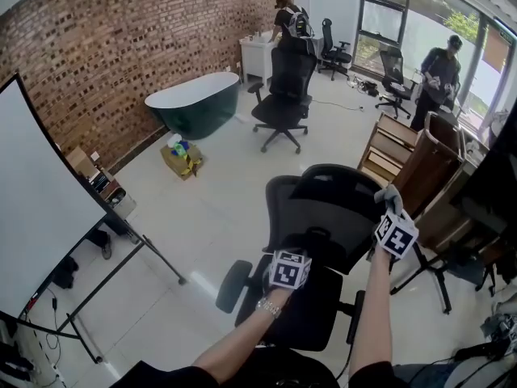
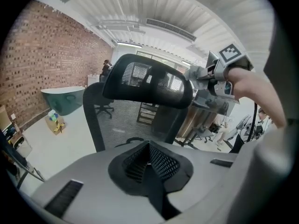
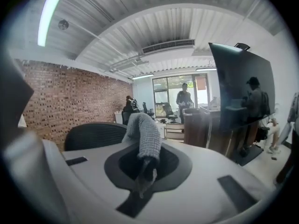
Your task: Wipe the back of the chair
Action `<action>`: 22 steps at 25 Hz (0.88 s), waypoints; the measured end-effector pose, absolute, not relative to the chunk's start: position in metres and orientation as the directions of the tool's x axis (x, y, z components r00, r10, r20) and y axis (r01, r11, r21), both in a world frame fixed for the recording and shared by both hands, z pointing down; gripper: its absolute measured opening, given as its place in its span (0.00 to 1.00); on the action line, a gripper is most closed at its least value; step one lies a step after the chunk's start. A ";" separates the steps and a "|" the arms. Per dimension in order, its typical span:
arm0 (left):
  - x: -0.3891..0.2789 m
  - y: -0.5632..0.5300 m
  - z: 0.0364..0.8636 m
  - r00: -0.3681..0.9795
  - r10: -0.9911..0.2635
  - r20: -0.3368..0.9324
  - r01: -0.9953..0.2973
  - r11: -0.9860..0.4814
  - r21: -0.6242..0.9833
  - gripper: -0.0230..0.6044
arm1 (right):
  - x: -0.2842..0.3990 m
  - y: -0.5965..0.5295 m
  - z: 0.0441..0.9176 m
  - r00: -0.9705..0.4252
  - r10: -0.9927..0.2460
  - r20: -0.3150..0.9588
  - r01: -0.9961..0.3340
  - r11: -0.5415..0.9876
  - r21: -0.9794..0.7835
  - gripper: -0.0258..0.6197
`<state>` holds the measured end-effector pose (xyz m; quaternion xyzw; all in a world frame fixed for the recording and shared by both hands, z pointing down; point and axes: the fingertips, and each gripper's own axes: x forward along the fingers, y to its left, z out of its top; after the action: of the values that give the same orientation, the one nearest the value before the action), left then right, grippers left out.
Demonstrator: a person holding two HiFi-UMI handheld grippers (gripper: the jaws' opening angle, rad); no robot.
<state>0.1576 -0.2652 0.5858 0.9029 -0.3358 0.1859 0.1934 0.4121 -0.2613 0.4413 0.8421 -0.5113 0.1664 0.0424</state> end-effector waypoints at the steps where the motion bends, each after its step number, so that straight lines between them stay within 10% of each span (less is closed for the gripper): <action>1: 0.156 -0.266 0.583 0.705 -0.539 0.460 -0.679 -0.700 0.220 0.04 | 0.392 -0.267 0.433 0.383 -0.874 0.299 -0.893 -0.433 -0.121 0.08; 11: 0.118 -0.269 0.583 0.661 -0.594 0.457 -0.728 -0.656 0.200 0.04 | 0.178 -0.378 0.505 -0.072 -0.890 0.451 -0.993 0.020 -0.121 0.08; 22: 0.131 -0.272 0.594 0.676 -0.566 0.471 -0.715 -0.659 0.235 0.04 | 0.375 -0.286 0.517 0.337 -0.829 0.447 -0.913 -0.404 -0.061 0.08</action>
<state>0.1314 -0.2715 0.5945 0.8924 -0.3587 0.1818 0.2046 0.3753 -0.2865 0.5167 0.8115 -0.5364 0.2088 0.1004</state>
